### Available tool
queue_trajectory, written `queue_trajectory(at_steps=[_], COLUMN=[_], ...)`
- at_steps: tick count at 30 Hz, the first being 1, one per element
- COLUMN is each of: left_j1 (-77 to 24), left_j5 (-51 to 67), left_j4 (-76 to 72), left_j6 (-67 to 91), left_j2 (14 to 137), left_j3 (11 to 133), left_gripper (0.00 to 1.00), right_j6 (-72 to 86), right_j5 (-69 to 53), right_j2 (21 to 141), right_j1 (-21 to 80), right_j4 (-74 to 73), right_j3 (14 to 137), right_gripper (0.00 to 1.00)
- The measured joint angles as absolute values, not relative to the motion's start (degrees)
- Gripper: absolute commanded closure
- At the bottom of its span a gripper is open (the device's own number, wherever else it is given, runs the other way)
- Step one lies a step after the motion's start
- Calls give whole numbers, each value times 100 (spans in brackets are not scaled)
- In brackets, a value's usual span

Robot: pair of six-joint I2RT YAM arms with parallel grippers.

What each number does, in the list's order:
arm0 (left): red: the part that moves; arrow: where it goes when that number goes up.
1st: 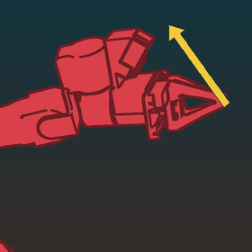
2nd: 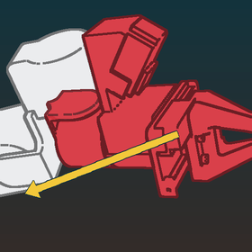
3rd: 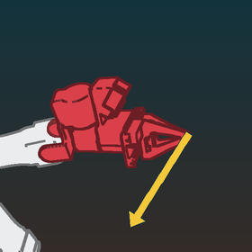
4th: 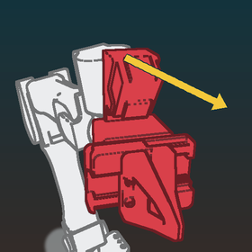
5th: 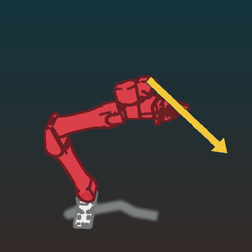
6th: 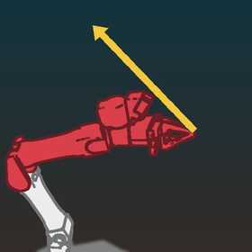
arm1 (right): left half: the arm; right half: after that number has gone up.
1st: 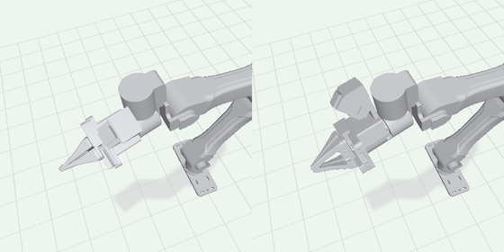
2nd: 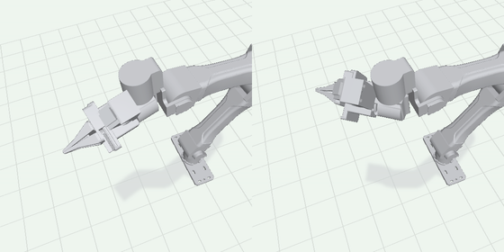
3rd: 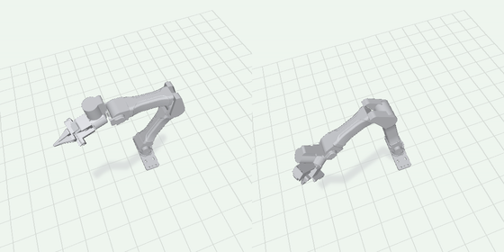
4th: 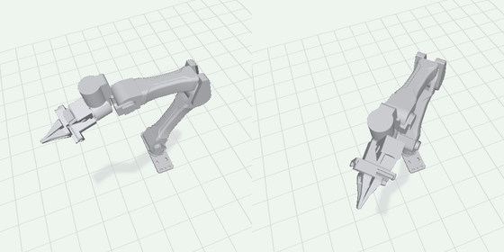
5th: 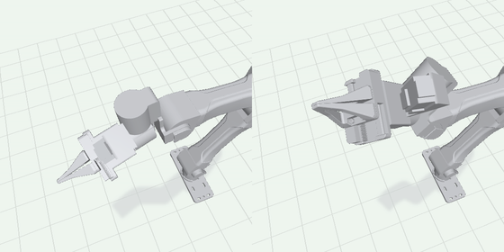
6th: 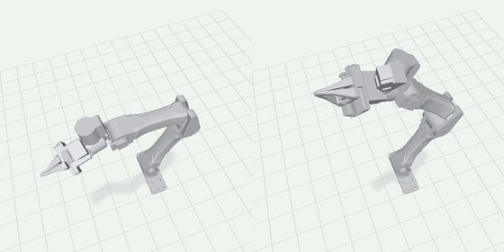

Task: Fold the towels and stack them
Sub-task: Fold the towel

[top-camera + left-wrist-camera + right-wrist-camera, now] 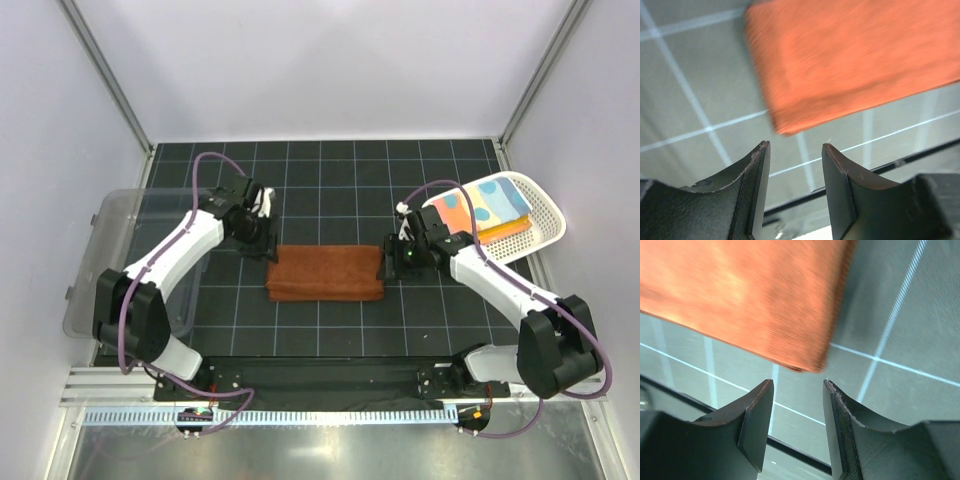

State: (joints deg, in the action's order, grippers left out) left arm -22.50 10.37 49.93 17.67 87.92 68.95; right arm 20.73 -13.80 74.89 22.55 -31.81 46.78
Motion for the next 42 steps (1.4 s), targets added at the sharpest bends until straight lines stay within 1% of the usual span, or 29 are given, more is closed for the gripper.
queue_trajectory(at_steps=[2,6,8,11,13,17,20,23,27,28,31,33,41,42], left_j1=[-2261,-2364,-2447,-2515,-2552,-2639,-2681,-2689,-2692,-2696,-2665,-2628,-2591,-2591], left_j5=[1299,1831,1815,1732,1671,1549,1522,1507,1160,978,528,353,132,134], left_j4=[4735,3935,3787,3721,3675,3546,3496,3511,3798,3876,3802,3760,3546,3492], left_j6=[1966,2596,2829,3020,3131,3291,3389,3452,3564,3581,3699,3817,4209,4254], left_j2=[8678,8696,8864,9094,9155,9155,9124,8980,8289,8121,7758,7697,8272,8315], left_j3=[6901,6309,5913,5492,5251,4978,4934,4934,5162,5301,5546,5524,4954,4877], left_gripper=[55,57,59,61,61,61,62,60,49,48,48,49,49,52], right_j6=[2263,2709,2921,3173,3301,3454,3503,3500,3509,3520,3629,3695,3931,3968], right_j5=[-1457,-1470,-1369,-1210,-1138,-1024,-1017,-958,-838,-803,-705,-642,-499,-502], right_j2=[7426,7568,7706,7791,7819,7957,7955,7929,7738,7675,7513,7472,7881,7950], right_j1=[2268,2309,2335,2386,2440,2504,2502,2504,2504,2504,2504,2502,2504,2504], right_j4=[-3039,-2738,-2646,-2405,-2263,-2110,-2010,-2027,-2316,-2399,-2550,-2571,-2550,-2530], right_j3=[4716,4713,4674,4407,4136,3682,3675,3675,3743,3791,3959,4051,4331,4324], right_gripper=[54,52,52,57,58,57,57,56,54,53,50,50,51,53])
